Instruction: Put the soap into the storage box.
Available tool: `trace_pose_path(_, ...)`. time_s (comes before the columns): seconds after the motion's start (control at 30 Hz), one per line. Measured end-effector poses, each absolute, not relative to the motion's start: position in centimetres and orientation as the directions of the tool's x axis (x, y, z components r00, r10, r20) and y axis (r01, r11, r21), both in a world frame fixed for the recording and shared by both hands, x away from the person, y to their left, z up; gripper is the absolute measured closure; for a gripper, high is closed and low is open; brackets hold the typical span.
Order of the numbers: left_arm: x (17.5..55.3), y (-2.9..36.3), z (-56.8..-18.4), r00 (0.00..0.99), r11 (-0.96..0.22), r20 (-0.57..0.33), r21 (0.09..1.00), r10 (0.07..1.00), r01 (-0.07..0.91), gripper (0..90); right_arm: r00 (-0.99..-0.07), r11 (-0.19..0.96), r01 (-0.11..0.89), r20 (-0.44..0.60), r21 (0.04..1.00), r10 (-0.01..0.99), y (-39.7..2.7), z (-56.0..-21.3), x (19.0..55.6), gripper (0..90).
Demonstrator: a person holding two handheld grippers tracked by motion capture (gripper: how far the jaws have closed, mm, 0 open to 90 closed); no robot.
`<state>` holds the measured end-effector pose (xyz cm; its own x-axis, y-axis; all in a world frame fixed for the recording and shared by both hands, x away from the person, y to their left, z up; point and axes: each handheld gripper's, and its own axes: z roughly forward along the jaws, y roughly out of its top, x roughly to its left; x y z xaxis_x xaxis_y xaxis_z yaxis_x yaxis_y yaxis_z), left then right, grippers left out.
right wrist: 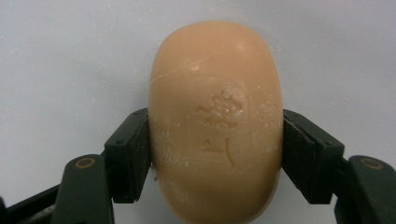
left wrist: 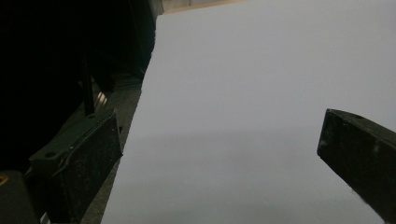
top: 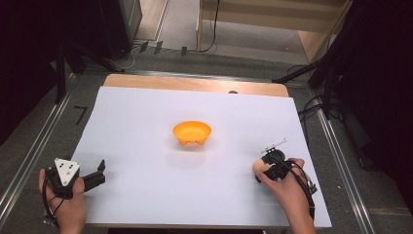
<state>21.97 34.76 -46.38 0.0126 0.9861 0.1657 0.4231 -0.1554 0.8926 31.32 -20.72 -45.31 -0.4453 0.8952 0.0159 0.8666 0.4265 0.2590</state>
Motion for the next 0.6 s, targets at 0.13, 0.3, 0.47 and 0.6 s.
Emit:
trace_pose_path(0.13,21.93,34.79,-46.36,0.014,-0.155,0.165,0.893,0.986,0.422,0.1,-0.446,0.427,0.868,0.020,0.255,0.895,-20.76,-45.32,31.38,32.0)
trace_pose_path(0.3,21.96,34.84,-46.35,0.016,-0.153,0.161,0.893,0.987,0.424,0.1,-0.446,0.426,0.868,0.021,0.254,0.895,-20.72,-45.30,31.45,32.9)
trace_pose_path(0.47,21.98,34.84,-46.35,0.018,-0.153,0.161,0.893,0.987,0.424,0.1,-0.462,0.440,0.858,0.028,0.265,0.886,-20.83,-45.27,31.46,33.0)
trace_pose_path(0.6,21.98,34.97,-46.33,0.016,-0.138,0.144,0.896,0.989,0.423,0.1,-0.496,0.469,0.838,0.030,0.280,0.868,-21.05,-44.87,31.48,33.0)
